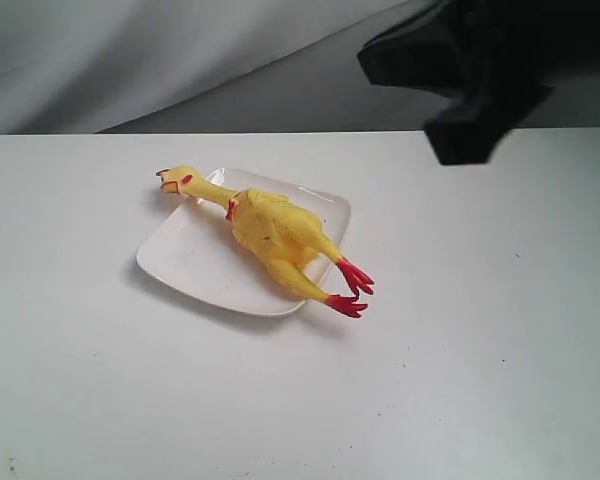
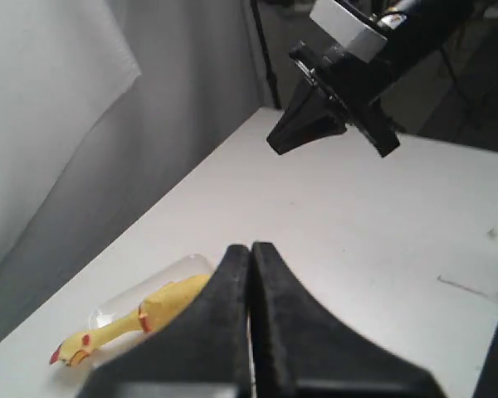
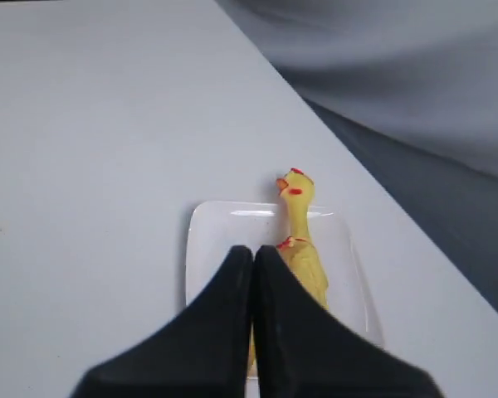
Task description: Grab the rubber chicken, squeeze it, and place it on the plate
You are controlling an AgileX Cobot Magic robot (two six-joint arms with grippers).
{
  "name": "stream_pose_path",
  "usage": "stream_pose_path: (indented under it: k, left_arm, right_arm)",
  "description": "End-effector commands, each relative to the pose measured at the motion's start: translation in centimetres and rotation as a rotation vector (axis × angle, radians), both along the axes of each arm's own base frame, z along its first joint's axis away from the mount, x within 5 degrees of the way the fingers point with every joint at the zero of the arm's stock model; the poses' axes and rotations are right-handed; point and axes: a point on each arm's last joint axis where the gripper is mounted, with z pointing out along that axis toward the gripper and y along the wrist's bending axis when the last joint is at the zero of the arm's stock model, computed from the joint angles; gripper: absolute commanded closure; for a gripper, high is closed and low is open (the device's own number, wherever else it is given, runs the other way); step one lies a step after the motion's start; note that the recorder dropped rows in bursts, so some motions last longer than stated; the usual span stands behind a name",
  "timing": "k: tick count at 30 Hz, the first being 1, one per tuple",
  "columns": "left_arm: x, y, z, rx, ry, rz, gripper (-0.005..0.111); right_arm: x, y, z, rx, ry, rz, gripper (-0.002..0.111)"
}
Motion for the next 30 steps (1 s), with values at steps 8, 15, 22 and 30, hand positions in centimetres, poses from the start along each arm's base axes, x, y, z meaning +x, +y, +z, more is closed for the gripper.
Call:
stream_pose_path:
  k: [8,15,22,30]
  left_arm:
    - [-10.8,5.8,0.1,-0.323,-0.1,-0.1,0.107]
    - [-12.7,7.1,-0.4,-0.363,-0.14,-0.103,0.107]
    - [-12.9,7.2,-0.4,-0.365,-0.144,-0.104,0.107]
    - [-12.9,7.2,-0.4,-0.365,-0.144,-0.104,0.107]
  right_arm:
    - [-16.5,-10.3,-1.7,0.4,-0.509,-0.223,0.108]
    - [-20.9,-12.7,-2.9,0.521,-0.671,-0.231,0.108]
    - [-21.0,-12.7,-3.0,0.518,-0.668,-0.225,0.108]
    - [-21.0,-12.7,-3.0,0.518,-0.668,-0.225,0.108]
